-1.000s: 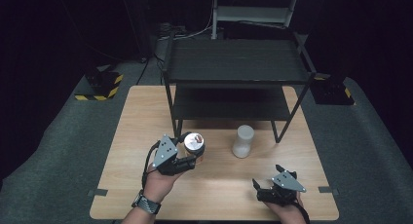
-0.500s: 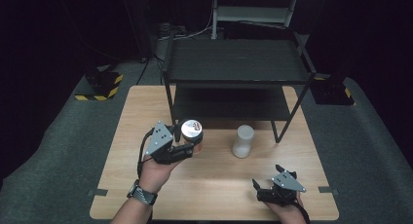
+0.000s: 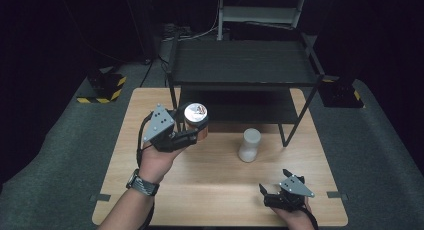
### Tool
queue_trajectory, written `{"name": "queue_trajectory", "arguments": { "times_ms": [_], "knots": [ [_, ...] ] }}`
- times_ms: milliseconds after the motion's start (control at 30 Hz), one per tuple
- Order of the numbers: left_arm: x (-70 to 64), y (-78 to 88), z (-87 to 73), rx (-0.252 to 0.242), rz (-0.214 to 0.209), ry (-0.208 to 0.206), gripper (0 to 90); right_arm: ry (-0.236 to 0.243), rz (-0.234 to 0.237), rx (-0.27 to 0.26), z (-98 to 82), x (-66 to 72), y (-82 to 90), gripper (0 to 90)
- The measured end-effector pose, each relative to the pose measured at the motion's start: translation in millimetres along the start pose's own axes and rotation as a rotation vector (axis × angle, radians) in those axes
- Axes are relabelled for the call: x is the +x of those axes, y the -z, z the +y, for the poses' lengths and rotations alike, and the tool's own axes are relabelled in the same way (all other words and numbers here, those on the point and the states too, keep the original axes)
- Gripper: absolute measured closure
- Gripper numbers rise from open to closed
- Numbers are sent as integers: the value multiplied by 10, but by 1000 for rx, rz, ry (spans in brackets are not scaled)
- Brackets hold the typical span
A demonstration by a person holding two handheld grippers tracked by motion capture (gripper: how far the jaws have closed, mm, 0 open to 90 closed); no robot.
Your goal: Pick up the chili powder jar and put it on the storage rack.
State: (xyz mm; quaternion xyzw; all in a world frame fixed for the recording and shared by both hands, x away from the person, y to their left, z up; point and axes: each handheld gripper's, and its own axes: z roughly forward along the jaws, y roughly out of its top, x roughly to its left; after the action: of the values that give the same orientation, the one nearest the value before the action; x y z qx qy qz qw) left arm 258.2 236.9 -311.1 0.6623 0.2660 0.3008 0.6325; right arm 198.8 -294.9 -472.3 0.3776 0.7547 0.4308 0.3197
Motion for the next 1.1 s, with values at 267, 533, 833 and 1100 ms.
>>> {"name": "queue_trajectory", "arguments": {
  "times_ms": [267,533,833,1100],
  "knots": [
    [86,-59,231,-31,4,11,350,-11,2,-4,-9,-13,5,1],
    [133,-115,456,-61,20,-1,350,-13,3,-5,-10,-16,5,1],
    [187,-227,683,-89,40,2,350,-16,2,-7,-13,-17,7,1],
    [212,-380,831,-103,52,-9,350,-21,5,-10,-20,-26,9,2]
  ]
}}
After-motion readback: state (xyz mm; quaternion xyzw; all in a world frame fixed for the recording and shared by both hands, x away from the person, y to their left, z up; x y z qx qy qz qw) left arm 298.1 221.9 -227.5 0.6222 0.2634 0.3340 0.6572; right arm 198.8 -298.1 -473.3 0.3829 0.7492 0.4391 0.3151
